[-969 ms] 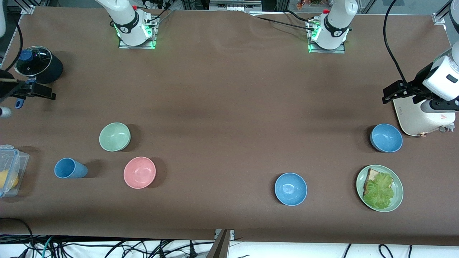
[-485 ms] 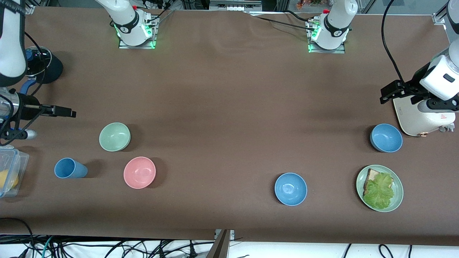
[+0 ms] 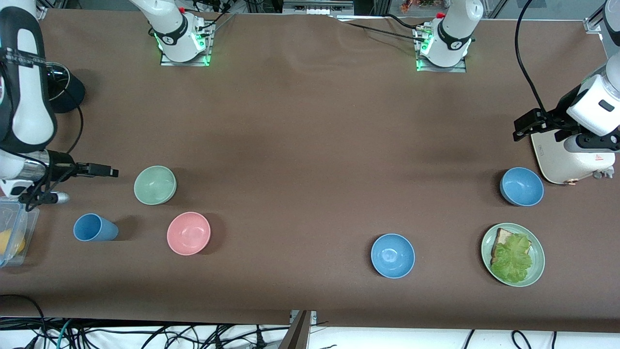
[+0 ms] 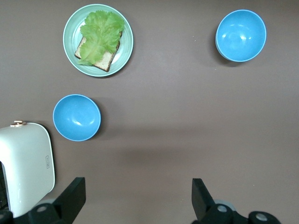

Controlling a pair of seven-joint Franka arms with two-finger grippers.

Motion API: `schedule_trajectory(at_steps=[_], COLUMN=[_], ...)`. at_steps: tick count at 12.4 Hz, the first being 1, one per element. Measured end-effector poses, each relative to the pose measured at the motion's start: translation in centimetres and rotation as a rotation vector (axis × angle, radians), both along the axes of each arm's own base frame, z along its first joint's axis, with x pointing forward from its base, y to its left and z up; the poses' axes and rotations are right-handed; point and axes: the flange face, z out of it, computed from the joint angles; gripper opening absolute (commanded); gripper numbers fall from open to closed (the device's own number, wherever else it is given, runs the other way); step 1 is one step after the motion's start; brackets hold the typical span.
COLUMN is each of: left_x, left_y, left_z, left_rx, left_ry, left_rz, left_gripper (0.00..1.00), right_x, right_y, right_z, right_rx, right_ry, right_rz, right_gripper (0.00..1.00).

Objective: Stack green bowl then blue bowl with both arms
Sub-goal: 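Move the right gripper down over the pale green bowl rim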

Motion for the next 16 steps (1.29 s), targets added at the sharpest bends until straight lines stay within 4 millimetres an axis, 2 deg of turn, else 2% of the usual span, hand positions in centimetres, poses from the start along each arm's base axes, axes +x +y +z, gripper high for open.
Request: schedule_trajectory(at_steps=[3,6,9,14,15,16], left_x=[0.0,0.0,0.0,0.0,0.0,0.0], left_y=[0.0,0.0,0.0,0.1,0.1,0.1], left_z=[0.0,0.0,-0.1,-0.1,-0.1,-0.1], left_rx=[0.0,0.0,0.0,0.0,0.0,0.0], left_ry=[0.0,0.001,0.002,0.002,0.002,0.002], left_rz=[0.0,0.0,0.0,0.001,0.002,0.002], left_gripper=[1.0,1.0,1.0,1.0,1.0,1.0], right_x=[-0.8,-0.8,-0.2,0.5,0.5,0.5], right_y=[-0.8,-2.0,-1.5,1.2,1.6,1.8], right_z=[-4.5,-7.5,-8.9,-11.1,-11.2,-11.4], right_rx=[0.078,0.093,0.064,0.038,0.037,0.037], right_ry=[-0.033,-0.056,-0.082,-0.082,-0.08,-0.077], right_rz=[0.031,0.056,0.059,0.077,0.079,0.081], right_gripper=[0.99,0.99,0.98,0.98,0.96,0.77])
